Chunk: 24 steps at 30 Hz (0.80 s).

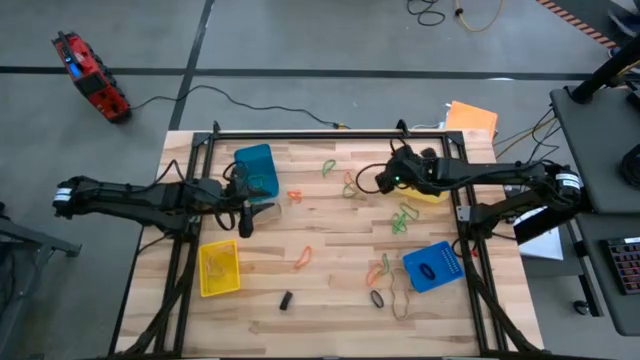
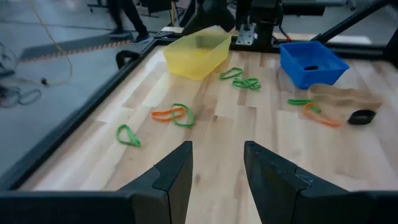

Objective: Sort rubber bands into baskets
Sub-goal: Put the brown rubber band into the bottom yellow bin

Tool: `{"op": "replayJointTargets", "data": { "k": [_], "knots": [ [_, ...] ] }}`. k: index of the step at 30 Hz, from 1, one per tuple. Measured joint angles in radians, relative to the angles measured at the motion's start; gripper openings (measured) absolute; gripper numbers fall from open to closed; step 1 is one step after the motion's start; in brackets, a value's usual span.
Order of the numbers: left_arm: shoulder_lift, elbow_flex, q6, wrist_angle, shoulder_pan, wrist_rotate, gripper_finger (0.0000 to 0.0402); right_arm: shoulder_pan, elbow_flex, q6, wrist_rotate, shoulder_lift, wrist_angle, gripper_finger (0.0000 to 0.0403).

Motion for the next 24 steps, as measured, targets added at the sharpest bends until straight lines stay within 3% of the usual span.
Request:
{"op": "replayJointTargets", "data": {
  "k": [10, 19, 24],
  "knots": [
    [0.000, 0.000, 0.143, -0.061, 0.151, 0.040, 0.0129, -0.001, 0.000, -0.404, -0.244, 0.000, 0.508, 0.0163],
    [0.010, 0.034, 0.113, -0.216, 0.433, 0.205, 0.0129, -0.040, 0.043, -0.519, -0.252, 0.000, 0.535, 0.0149],
    [0.032, 0.101, -0.014, -0.414, 0.505, 0.209, 0.0122, -0.068, 0.086, -0.519, -0.252, -0.001, 0.479, 0.0140]
  ]
}}
